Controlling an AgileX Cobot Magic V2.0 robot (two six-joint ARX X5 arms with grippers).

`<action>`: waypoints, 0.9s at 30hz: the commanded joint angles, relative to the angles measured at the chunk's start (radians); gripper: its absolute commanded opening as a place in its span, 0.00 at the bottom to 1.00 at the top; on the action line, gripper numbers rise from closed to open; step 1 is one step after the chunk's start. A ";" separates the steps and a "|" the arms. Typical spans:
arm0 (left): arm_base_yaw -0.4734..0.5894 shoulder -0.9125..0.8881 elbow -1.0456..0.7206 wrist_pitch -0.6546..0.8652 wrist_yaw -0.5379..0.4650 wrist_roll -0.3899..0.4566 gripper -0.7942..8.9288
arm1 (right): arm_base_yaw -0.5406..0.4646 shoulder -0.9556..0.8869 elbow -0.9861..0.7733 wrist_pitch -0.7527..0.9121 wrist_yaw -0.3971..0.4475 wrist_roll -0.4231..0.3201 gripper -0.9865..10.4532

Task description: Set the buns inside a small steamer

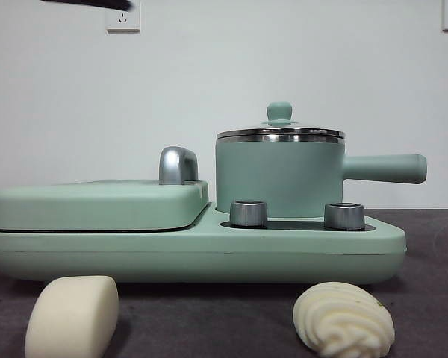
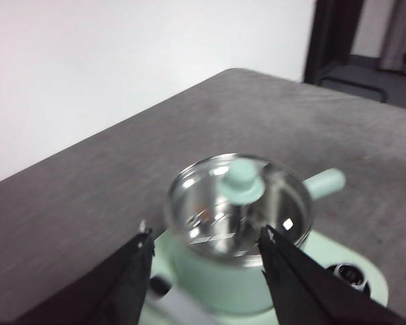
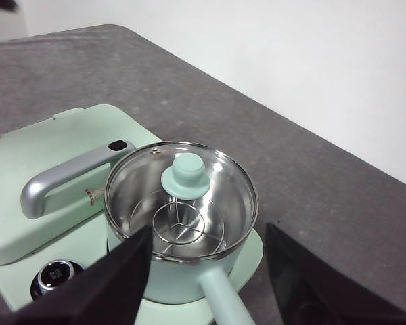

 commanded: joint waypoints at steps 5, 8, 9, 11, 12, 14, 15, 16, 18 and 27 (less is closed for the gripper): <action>-0.111 0.206 0.055 0.167 -0.077 -0.056 0.34 | 0.004 0.006 0.021 0.008 -0.002 0.017 0.32; -0.150 0.296 0.103 0.226 -0.081 -0.056 0.34 | 0.004 0.006 0.021 0.008 -0.002 0.017 0.32; -0.160 0.322 0.121 0.240 -0.081 -0.056 0.34 | 0.004 0.006 0.021 0.008 -0.002 0.017 0.32; -0.182 0.384 0.169 0.267 -0.081 -0.056 0.34 | 0.004 0.006 0.021 0.008 -0.001 0.017 0.32; -0.192 0.410 0.191 0.271 -0.082 -0.056 0.34 | 0.004 0.006 0.021 0.008 -0.001 0.017 0.32; -0.211 0.471 0.246 0.267 -0.082 -0.056 0.34 | 0.004 0.006 0.021 0.008 -0.001 0.016 0.32; -0.216 0.492 0.266 0.266 -0.082 -0.055 0.34 | 0.004 0.006 0.021 0.008 -0.001 0.017 0.32; -0.221 0.515 0.285 0.267 -0.081 -0.055 0.34 | 0.004 0.006 0.021 0.008 -0.001 0.016 0.32; -0.231 0.566 0.327 0.265 -0.082 -0.055 0.34 | 0.004 0.006 0.021 0.008 -0.001 0.017 0.32; -0.235 0.686 0.385 0.261 -0.091 -0.045 0.34 | 0.005 0.006 0.021 0.009 -0.001 0.016 0.32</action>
